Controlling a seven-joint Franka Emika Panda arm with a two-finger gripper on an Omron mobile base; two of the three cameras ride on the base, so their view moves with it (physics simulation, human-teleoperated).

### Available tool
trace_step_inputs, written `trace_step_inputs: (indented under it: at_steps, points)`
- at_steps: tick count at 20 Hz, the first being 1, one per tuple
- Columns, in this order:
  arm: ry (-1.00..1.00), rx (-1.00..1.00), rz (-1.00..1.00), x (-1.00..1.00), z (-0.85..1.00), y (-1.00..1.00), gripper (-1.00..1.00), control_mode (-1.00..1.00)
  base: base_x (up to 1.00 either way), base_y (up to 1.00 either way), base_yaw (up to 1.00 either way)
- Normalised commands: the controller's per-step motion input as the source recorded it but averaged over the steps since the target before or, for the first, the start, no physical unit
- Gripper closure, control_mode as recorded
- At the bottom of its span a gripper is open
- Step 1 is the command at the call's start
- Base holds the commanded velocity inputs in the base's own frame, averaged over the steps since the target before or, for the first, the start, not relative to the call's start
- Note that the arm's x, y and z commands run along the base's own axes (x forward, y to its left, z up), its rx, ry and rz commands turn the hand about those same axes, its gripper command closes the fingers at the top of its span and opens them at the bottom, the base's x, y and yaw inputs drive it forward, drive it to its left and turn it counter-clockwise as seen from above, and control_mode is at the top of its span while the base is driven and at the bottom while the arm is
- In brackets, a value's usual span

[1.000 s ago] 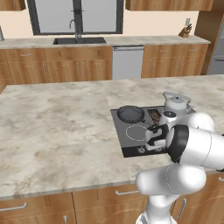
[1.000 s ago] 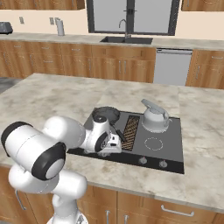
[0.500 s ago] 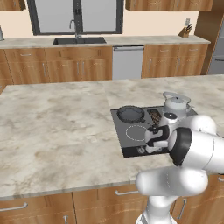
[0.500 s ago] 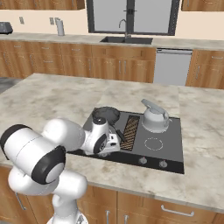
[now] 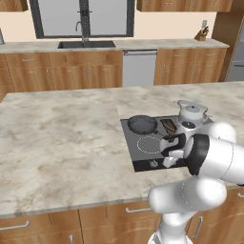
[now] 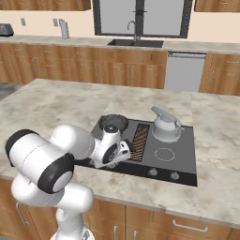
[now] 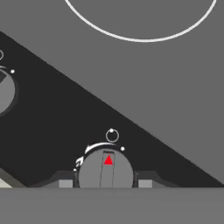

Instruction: Pick the pan from the cabinet and place it on the stove. Then turn on the stove burner for the pan.

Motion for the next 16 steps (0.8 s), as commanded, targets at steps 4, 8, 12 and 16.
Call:
trace_step_inputs:
  at_steps: [4, 8, 12, 16]
  points:
    - [-0.07, -0.17, 0.29, -0.49, -0.79, 0.32, 1.0, -1.0, 0.0, 0.0, 0.0]
    - [-0.09, -0.15, 0.28, -0.6, -0.78, 0.33, 1.0, -1.0, 0.0, 0.0, 0.0]
    - [-0.13, -0.1, 0.27, -0.68, -0.75, 0.28, 1.0, -1.0, 0.0, 0.0, 0.0]
    - [-0.13, -0.09, 0.28, -0.66, -0.74, 0.28, 1.0, -1.0, 0.0, 0.0, 0.0]
